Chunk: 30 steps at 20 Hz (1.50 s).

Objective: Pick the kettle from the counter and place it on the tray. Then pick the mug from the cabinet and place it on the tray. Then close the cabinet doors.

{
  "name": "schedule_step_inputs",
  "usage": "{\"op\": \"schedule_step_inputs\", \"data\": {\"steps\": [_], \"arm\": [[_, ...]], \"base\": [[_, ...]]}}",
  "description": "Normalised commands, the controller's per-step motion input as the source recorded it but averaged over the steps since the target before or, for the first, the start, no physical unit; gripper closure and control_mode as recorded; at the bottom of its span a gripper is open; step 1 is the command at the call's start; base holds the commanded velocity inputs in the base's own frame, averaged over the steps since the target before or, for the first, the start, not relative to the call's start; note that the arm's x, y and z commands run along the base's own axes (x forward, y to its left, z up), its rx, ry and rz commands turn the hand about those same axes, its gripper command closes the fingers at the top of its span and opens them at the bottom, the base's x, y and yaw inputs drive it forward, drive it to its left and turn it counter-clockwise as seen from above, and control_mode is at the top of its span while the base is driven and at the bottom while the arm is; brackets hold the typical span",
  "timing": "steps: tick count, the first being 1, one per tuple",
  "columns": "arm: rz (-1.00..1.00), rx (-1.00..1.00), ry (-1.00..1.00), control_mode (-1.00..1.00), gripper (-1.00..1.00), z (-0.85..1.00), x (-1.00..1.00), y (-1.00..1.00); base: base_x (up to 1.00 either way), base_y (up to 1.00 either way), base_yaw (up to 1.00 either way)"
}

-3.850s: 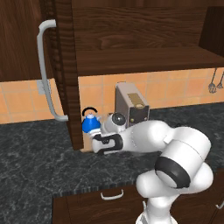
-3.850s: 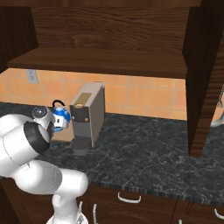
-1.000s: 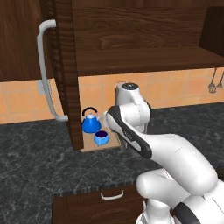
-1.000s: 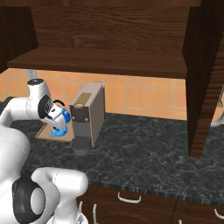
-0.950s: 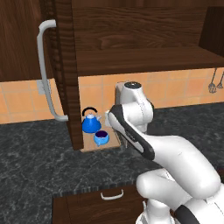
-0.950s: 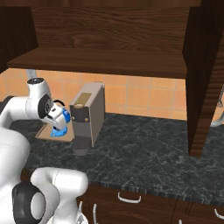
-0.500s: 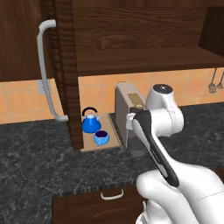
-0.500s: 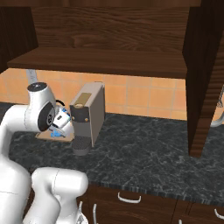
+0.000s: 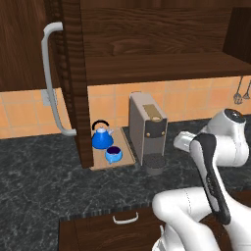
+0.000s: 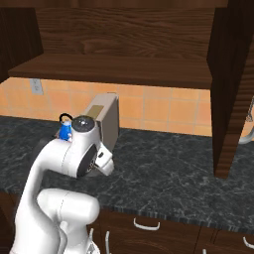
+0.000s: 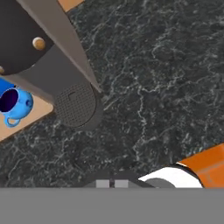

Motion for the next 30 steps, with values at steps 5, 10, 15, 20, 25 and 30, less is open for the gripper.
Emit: {"op": "schedule_step_inputs", "data": {"steps": [5, 10, 15, 20, 25, 30], "arm": [[0.03, 0.39, -0.11, -1.00, 1.00, 0.00, 0.01, -0.98], [0.05, 0.33, -0.36, -1.00, 1.00, 0.06, -0.11, -0.68], [0.01, 0.17, -0.20, -1.00, 1.00, 0.03, -0.02, -0.42], [0.00, 0.03, 0.00, -1.00, 1.00, 0.00, 0.00, -0.09], [0.00, 0.21, -0.02, -1.00, 1.00, 0.13, 0.00, -0.26], [0.00, 0.33, -0.35, -1.00, 1.00, 0.58, -0.03, -0.55]], "base": [[0.00, 0.00, 0.00], [0.00, 0.00, 0.00], [0.00, 0.00, 0.00], [0.00, 0.00, 0.00], [0.00, 0.00, 0.00], [0.00, 0.00, 0.00]]}}
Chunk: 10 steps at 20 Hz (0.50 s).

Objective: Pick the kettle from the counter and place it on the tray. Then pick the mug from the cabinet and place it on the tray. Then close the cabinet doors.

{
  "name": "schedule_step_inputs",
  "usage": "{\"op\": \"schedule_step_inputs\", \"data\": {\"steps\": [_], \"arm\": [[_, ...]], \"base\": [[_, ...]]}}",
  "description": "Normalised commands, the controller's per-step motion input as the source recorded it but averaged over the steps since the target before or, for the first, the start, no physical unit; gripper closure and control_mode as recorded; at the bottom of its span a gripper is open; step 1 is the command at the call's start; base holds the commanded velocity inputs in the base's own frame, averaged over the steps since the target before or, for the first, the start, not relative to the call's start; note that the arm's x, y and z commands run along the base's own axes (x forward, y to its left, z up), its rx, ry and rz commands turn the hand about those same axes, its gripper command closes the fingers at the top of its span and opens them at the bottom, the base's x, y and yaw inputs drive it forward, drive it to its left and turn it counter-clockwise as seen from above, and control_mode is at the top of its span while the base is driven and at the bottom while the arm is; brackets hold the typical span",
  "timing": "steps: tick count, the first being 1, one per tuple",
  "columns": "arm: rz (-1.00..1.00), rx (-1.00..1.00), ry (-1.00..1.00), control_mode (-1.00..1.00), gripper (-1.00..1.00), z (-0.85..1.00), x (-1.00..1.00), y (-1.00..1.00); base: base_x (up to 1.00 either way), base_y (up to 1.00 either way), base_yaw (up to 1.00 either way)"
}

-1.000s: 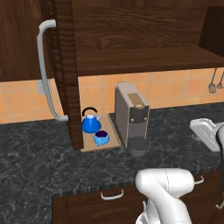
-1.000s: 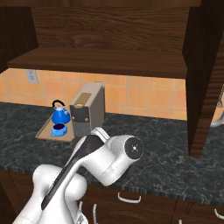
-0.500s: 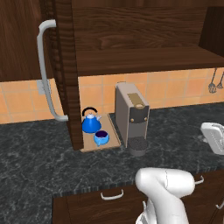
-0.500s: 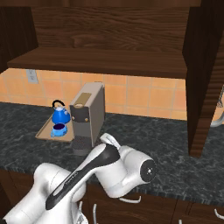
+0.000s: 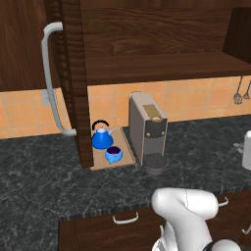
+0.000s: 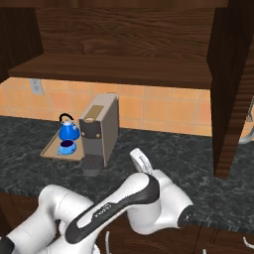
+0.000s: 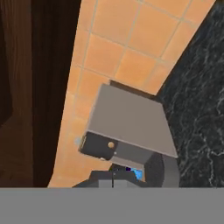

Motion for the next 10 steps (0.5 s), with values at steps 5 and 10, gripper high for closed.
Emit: {"op": "schedule_step_inputs", "data": {"steps": [5, 10], "arm": [[-0.03, 0.32, -0.46, -1.00, 1.00, 0.56, -0.10, -0.63], [-0.04, 0.19, -0.42, -1.00, 1.00, 0.23, -0.07, -0.55]], "base": [[0.00, 0.00, 0.00], [0.00, 0.00, 0.00]]}}
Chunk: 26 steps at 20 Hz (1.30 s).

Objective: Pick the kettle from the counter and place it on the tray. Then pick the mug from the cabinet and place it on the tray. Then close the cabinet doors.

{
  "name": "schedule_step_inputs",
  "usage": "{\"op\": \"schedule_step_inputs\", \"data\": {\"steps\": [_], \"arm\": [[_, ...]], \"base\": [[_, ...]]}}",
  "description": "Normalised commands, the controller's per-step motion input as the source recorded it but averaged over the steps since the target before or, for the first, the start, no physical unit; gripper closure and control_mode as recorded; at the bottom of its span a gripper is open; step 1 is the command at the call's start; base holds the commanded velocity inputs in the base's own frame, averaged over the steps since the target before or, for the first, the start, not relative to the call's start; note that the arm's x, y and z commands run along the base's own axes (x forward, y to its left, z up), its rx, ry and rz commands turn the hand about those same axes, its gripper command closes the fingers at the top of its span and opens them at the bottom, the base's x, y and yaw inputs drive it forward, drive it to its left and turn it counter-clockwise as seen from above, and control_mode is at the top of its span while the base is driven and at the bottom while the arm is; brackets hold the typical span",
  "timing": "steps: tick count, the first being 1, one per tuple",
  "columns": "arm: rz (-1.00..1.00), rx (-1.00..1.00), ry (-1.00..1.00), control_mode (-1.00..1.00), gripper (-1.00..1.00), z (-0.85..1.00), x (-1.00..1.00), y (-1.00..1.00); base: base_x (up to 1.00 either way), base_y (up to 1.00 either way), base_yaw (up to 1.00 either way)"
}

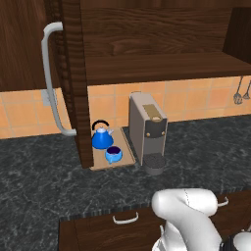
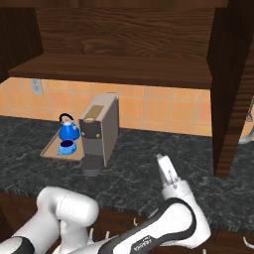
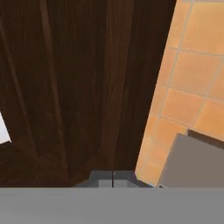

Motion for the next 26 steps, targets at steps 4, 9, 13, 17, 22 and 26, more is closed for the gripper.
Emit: {"op": "schedule_step_inputs", "data": {"steps": [4, 9, 13, 17, 22, 26], "arm": [[-0.05, 0.10, -0.42, -1.00, 1.00, 0.22, -0.07, -0.53], [-0.04, 0.08, -0.26, -1.00, 1.00, 0.28, -0.06, -0.50], [-0.01, 0.09, 0.00, -1.00, 1.00, 0.03, 0.00, -0.47], [0.00, 0.05, 0.00, -1.00, 1.00, 0.03, -0.04, -0.35], [0.00, 0.15, -0.06, -1.00, 1.00, 0.33, 0.00, -0.50], [0.00, 0.17, -0.14, -1.00, 1.00, 0.48, 0.00, -0.42]], "base": [[0.00, 0.00, 0.00], [0.00, 0.00, 0.00], [0.00, 0.00, 0.00], [0.00, 0.00, 0.00], [0.00, 0.00, 0.00], [0.00, 0.00, 0.00]]}}
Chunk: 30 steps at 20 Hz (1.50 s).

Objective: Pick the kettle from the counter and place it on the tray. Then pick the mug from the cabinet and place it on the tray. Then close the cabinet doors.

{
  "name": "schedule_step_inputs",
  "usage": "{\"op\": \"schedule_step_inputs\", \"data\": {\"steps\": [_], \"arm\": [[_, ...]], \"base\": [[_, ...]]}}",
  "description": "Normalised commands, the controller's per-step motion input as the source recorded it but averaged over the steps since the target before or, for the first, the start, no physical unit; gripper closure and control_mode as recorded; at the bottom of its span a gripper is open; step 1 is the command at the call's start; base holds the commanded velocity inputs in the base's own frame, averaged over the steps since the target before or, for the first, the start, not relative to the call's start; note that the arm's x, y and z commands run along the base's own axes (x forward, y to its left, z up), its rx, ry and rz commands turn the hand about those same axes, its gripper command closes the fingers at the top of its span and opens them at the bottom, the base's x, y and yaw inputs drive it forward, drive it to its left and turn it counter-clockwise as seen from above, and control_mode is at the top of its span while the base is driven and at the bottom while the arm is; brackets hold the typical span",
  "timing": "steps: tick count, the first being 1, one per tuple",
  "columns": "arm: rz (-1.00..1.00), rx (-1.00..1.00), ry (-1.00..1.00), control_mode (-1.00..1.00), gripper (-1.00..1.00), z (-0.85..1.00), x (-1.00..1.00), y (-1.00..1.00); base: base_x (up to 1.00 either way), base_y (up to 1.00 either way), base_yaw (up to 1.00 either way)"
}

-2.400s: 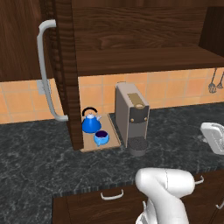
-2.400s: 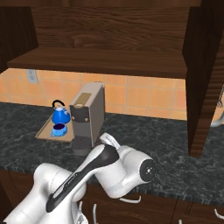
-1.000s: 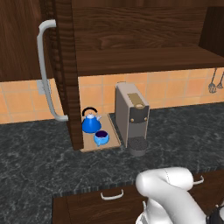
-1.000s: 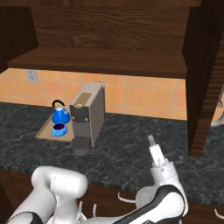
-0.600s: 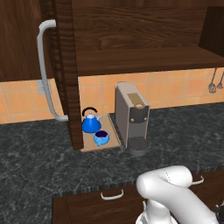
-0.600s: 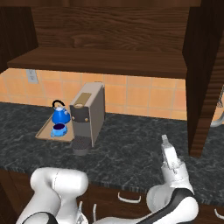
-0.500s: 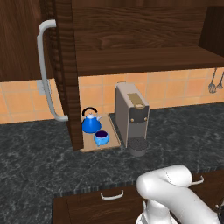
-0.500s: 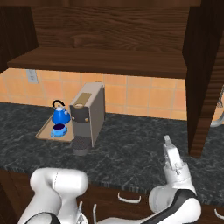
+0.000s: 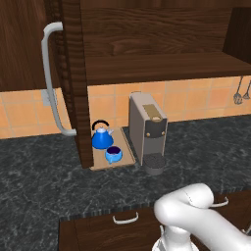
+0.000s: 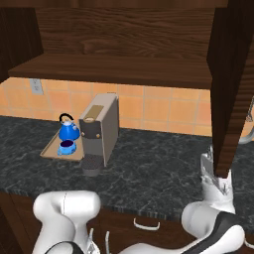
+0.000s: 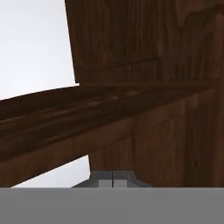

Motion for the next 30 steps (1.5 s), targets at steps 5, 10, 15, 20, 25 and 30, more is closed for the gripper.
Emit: {"op": "schedule_step_inputs", "data": {"steps": [5, 10, 15, 20, 25, 30], "arm": [[0.00, 0.17, -0.15, -1.00, 1.00, 0.35, 0.00, -0.47], [0.00, 0.16, -0.17, -1.00, 1.00, 0.07, 0.00, -0.46], [-0.01, 0.07, -0.20, -1.00, 1.00, 0.44, -0.01, -0.21], [-0.07, -0.02, -0.16, -1.00, 1.00, 0.31, -0.35, 0.12], [-0.10, -0.14, -0.07, -1.00, 1.00, 0.24, -0.69, 0.56], [-0.14, -0.17, 0.07, -1.00, 1.00, 0.51, -0.55, 0.51]], "base": [[0.00, 0.00, 0.00], [0.00, 0.00, 0.00], [0.00, 0.00, 0.00], [0.00, 0.00, 0.00], [0.00, 0.00, 0.00], [0.00, 0.00, 0.00]]}}
